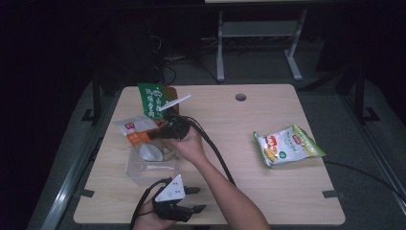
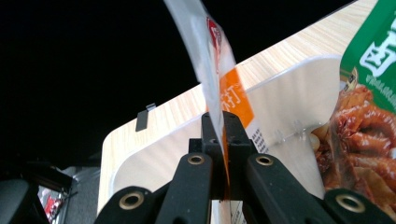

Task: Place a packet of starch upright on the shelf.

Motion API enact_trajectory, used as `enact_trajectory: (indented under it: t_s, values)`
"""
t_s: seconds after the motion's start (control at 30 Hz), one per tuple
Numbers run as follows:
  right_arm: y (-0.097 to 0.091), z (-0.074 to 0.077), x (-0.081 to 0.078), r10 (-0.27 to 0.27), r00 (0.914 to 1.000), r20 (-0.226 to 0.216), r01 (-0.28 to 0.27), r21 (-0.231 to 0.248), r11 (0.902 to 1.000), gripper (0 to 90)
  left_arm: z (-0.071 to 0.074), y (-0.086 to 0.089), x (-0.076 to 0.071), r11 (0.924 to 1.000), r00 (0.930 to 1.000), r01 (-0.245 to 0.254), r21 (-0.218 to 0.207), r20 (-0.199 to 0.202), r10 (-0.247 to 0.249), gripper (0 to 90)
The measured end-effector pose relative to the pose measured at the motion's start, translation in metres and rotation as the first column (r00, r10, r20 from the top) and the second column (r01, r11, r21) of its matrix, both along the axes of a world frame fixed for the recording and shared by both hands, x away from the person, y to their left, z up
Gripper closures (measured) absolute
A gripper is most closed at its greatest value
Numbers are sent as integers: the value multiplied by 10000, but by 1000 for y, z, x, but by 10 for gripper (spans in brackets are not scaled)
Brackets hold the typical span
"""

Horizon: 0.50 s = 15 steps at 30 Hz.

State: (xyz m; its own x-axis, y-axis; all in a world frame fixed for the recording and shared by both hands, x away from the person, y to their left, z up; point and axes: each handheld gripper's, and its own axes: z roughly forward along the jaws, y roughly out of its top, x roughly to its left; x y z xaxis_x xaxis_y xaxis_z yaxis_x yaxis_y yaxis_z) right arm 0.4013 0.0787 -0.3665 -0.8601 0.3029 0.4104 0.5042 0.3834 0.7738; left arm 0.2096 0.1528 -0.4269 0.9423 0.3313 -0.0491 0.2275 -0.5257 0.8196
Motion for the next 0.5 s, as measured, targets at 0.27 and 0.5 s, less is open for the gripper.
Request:
enact_trajectory:
  t_s: [0.27,0.5]
  values:
    - [-6,-11,1,-113,9999,66,113,-6,9999,871,0,-1,0,10000,10000,15,13,11,-15,452]
    - [-19,-5,0,-232,9990,371,242,-277,9993,871,-2,-2,0,10000,10000,-40,0,-40,40,449]
